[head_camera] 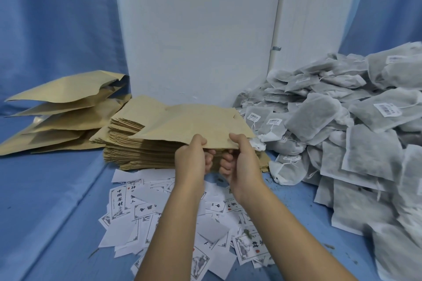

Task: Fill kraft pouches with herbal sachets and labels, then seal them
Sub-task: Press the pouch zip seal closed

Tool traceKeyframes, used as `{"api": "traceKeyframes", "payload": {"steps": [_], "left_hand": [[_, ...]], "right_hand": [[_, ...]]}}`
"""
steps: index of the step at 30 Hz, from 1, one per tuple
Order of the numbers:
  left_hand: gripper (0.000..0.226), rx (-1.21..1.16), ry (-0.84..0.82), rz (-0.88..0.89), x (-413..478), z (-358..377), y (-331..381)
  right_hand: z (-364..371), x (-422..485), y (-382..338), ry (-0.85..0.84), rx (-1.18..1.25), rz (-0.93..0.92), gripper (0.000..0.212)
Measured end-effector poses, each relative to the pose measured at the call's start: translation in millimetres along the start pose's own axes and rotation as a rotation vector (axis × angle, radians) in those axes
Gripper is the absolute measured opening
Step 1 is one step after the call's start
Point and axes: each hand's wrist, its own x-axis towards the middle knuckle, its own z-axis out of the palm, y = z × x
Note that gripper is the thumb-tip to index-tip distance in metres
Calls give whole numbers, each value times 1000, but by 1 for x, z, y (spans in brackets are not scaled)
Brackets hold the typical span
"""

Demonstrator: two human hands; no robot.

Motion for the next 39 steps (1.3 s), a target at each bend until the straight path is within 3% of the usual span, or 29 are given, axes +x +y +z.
{"api": "traceKeyframes", "payload": {"steps": [5,10,15,18,25,30,35,39], "left_hand": [[38,164,-139,-83,-5,5,-2],[32,79,-44,-64,-3,0,0],[32,58,-42,-56,-1,-1,2],[32,-29,58,-11,4,-10,5],[31,-95,119,39,6,-21,6],[21,-114,268,108,11,-36,8],[25,-183,257,93,14,-38,8],[31,-190,355,192,16,-35,4]], "right_hand": [[0,-3,-1,10,-311,-41,39],[-1,-3,-6,65,-142,-39,39],[-1,-3,-4,94,-121,-48,38],[-4,-2,-9,119,-68,-45,37],[-3,-1,-5,120,-99,-74,39],[-12,1,-14,161,-83,-60,39],[-11,2,-11,149,-86,-32,39],[-8,0,-10,107,-76,-3,41]]}}
